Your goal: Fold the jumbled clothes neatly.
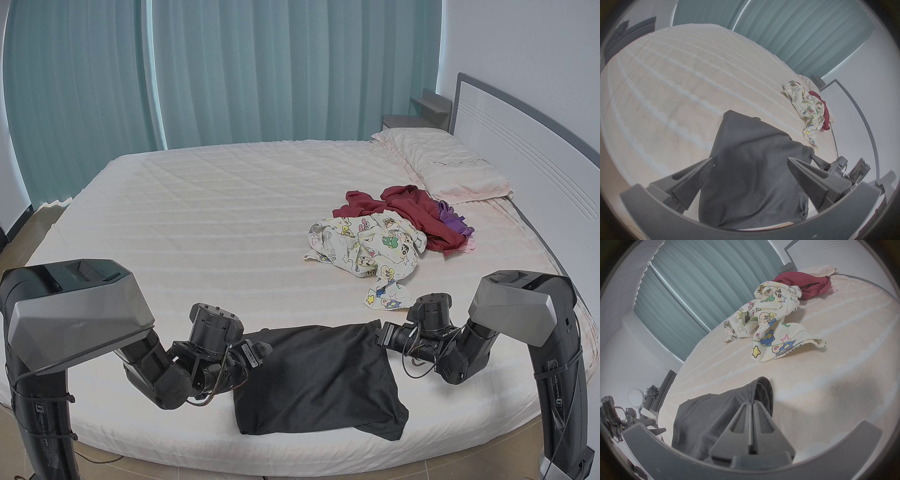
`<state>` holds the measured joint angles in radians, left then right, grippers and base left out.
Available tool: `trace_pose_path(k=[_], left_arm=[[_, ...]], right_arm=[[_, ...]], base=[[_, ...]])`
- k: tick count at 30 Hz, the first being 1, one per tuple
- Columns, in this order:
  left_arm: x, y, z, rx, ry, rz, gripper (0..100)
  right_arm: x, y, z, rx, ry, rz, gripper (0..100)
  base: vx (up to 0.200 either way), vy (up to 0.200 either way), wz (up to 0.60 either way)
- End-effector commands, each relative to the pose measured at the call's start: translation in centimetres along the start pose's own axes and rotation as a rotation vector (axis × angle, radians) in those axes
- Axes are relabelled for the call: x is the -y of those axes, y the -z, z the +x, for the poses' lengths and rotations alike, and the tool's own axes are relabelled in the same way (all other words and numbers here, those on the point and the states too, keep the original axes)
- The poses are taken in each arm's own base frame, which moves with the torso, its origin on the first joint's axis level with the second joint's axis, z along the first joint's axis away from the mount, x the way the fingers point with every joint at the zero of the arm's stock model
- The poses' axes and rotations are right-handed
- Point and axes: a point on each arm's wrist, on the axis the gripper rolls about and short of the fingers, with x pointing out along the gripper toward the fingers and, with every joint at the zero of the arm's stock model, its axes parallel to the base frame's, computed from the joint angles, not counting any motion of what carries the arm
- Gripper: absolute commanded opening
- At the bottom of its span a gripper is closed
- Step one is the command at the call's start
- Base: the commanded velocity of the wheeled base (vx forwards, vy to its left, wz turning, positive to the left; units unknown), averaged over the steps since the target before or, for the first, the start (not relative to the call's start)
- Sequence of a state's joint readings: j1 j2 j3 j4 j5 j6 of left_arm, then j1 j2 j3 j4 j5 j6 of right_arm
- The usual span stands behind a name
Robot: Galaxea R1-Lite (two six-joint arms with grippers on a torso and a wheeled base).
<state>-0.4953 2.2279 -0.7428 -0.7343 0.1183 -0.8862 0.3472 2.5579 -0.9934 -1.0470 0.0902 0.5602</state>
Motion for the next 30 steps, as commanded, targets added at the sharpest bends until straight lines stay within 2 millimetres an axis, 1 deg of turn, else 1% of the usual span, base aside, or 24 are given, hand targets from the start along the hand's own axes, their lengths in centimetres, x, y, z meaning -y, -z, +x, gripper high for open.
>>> trace_pose_path(k=[1,3,7,11,15,17,19,20,22,26,27,30], left_arm=[[-0.6,-0.8,1.3,0.022,-0.022,-0.022,100],[-1.0,-1.3,1.8,0.041,-0.038,-0.037,100],[-1.5,-1.6,3.0,0.066,-0.070,-0.047,100],[-1.5,-1.9,4.2,0.089,-0.080,-0.053,100],[-1.6,-1.8,5.4,0.093,-0.089,-0.045,100],[-1.2,-2.1,6.1,0.122,-0.088,-0.048,100],[-1.2,-2.1,6.4,0.128,-0.089,-0.048,100],[-1.2,-2.1,6.9,0.131,-0.095,-0.043,100],[-1.3,-2.0,7.5,0.135,-0.100,-0.025,100],[-1.2,-2.0,8.2,0.139,-0.100,-0.004,100],[-1.1,-2.1,8.3,0.150,-0.104,-0.005,0],[-1.1,-2.2,8.8,0.181,-0.120,-0.007,0]], right_arm=[[0.2,-0.3,-0.1,0.012,0.010,0.013,0],[-0.1,-0.8,-0.4,0.034,0.019,0.036,0],[-0.5,-1.4,-1.1,0.050,0.016,0.056,0],[-0.3,-1.1,-1.6,0.030,0.030,0.058,0],[0.0,-0.6,-1.7,0.019,0.047,0.057,0],[0.0,-0.6,-1.7,0.019,0.047,0.059,0],[0.0,-0.7,-1.7,0.021,0.046,0.059,0],[0.0,-0.6,-1.7,0.018,0.046,0.057,0],[-0.2,-0.5,-1.7,0.019,0.042,0.056,0],[-0.1,-0.4,-1.7,0.016,0.046,0.057,0],[-0.1,-0.4,-1.7,0.016,0.046,0.057,0],[-0.1,-0.4,-1.6,0.016,0.046,0.057,0]], base=[[0.000,0.000,0.00],[0.000,0.000,0.00],[0.000,0.000,0.00],[0.000,0.000,0.00],[0.000,0.000,0.00],[0.000,0.000,0.00],[0.000,0.000,0.00],[0.000,0.000,0.00],[0.000,0.000,0.00],[0.000,0.000,0.00],[0.000,0.000,0.00],[0.000,0.000,0.00]])
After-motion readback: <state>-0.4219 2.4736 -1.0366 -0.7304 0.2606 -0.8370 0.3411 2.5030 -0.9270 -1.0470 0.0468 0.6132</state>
